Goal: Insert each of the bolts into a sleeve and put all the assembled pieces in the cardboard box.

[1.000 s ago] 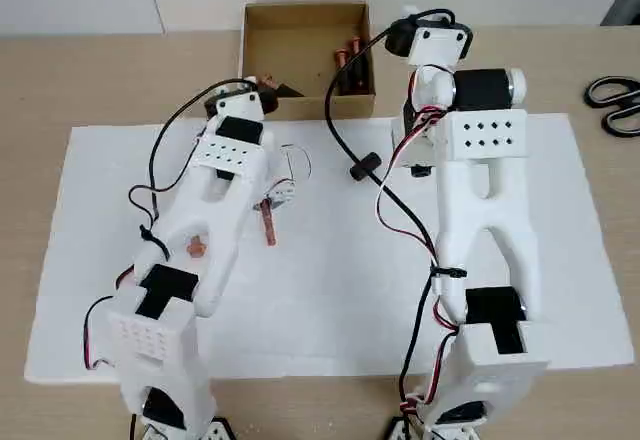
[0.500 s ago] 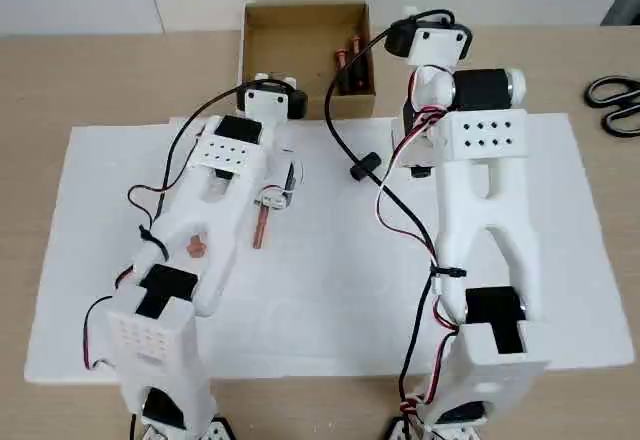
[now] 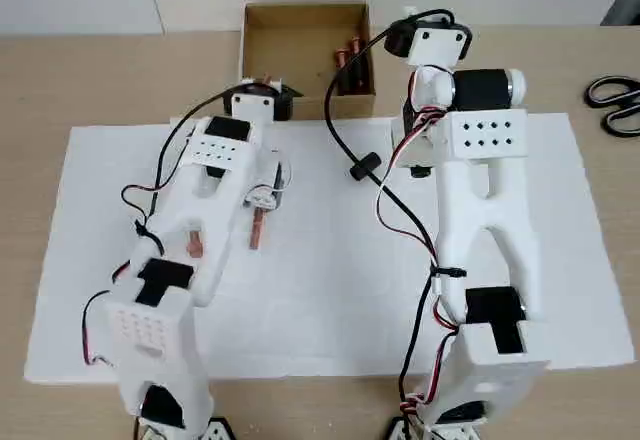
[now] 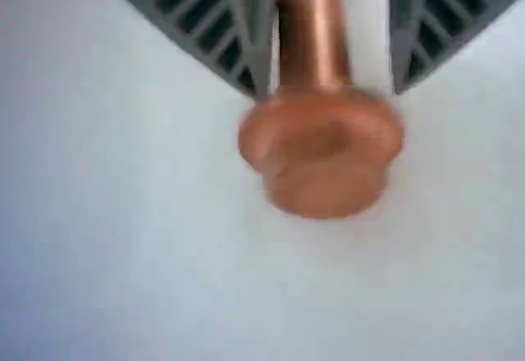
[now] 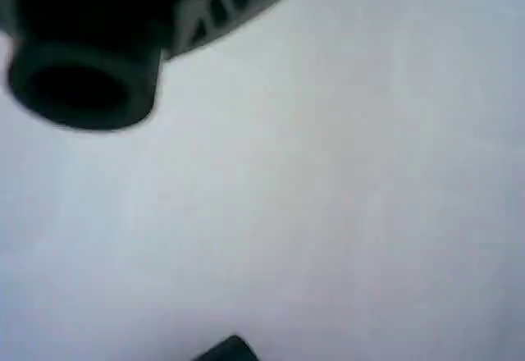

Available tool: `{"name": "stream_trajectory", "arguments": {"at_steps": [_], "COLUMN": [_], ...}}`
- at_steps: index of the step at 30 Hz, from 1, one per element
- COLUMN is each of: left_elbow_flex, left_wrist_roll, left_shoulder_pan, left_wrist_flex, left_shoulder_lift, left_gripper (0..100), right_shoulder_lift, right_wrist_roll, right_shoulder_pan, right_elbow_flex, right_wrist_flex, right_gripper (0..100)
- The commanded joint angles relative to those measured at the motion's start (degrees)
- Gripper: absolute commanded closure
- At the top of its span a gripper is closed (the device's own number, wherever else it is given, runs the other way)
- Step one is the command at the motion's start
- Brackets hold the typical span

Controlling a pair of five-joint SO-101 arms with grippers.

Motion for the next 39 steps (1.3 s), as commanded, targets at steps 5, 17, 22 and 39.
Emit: {"name": "stream_trajectory", "arguments": {"at_steps": [5, 17, 22, 39], "left_elbow_flex": [-2.7, -4.1, -11.0, -22.3], "left_wrist_roll": [0.5, 0.5, 0.4, 0.5], "left_shoulder_pan": [-0.4, 0.7, 1.6, 2.5], "left_wrist_flex": [-2.3, -0.7, 6.9, 23.3], "left_shoulder_lift": [1.9, 0.2, -3.8, -29.9], "left_gripper": [91, 100, 100, 100], "right_shoulder_lift": [-1.9, -2.0, -2.6, -43.5], "right_wrist_roll": [0.4, 0.4, 0.4, 0.4], "right_shoulder_pan": [0.4, 0.4, 0.3, -5.1], "right_elbow_flex": [-0.3, 3.2, 3.0, 8.9], "right_wrist_flex": [0.7, 0.3, -0.5, 0.2], "right_gripper": [99.5, 99.5, 99.5, 99.5]}}
